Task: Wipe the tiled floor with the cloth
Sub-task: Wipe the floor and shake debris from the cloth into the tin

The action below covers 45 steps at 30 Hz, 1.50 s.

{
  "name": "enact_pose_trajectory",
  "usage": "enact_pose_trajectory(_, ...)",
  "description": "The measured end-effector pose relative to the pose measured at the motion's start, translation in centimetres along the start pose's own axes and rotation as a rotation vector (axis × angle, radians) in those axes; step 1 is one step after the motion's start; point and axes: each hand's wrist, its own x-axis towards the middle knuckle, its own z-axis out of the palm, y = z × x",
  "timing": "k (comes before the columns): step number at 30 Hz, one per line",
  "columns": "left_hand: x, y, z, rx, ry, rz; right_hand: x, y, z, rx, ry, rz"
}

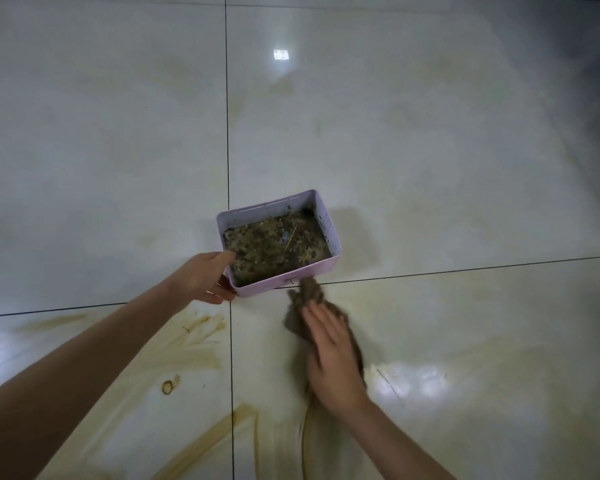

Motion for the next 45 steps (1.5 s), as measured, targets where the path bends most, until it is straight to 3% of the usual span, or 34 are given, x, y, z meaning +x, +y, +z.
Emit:
enact_pose_trajectory(5, -2.1, -0.9, 0.0, 0.13, 0.128, 0.055, 1.5, -3.1, -3.3, 0.286, -0.258, 0.138)
enact_pose_trajectory(8, -4.3, -2.0, -0.5, 0.415, 0.312, 0.271, 2.3, -3.4, -8.0, 0.297, -0.25, 0.298)
enact_pose_trajectory(11, -6.4, -1.6, 0.7, 0.525, 0.364, 0.483, 2.8, -3.1, -12.2, 0.343, -0.166, 0.475)
enact_pose_trajectory(15, -8.4, 0.6, 4.1, 0.573, 0.252, 0.685, 1.9, -2.5, -16.0, 0.437, 0.034, 0.634)
enact_pose_trajectory(18, -8.3, 0.6, 6.7, 0.633, 0.074, 0.893, -0.3, -1.6, -17.6, 0.583, 0.202, 0.764)
enact_pose_trajectory(21, -6.4, 1.3, 9.5, 0.731, -0.072, 0.977, -2.8, -0.1, -18.8, 0.559, 0.312, 0.834)
enact_pose_trajectory(26, -6.0, 1.2, 12.5, 0.869, -0.2, 0.935, -7.6, 0.9, -20.7, 0.345, 0.253, 0.9)
enact_pose_trajectory(31, -5.7, 1.0, 14.1, 1.008, -0.19, 0.928, -9.8, 2.3, -21.7, 0.233, 0.291, 0.866)
enact_pose_trajectory(36, -8.9, 1.1, 17.8, 1.035, -0.261, 0.844, -12.7, 3.8, -22.8, 0.566, 0.26, 0.809)
enact_pose_trajectory(42, -16.4, 5.5, 24.5, 0.353, -0.686, 0.608, -15.5, 4.0, -26.8, 1.116, 0.162, 0.559)
enact_pose_trajectory(44, -18.0, 6.8, 26.2, 0.137, -0.718, 0.503, -16.9, 4.3, -27.4, 1.113, 0.178, 0.481)
enact_pose_trajectory(45, -18.6, 7.4, 26.8, 0.052, -0.713, 0.458, -17.7, 4.7, -27.6, 0.975, 0.211, 0.469)
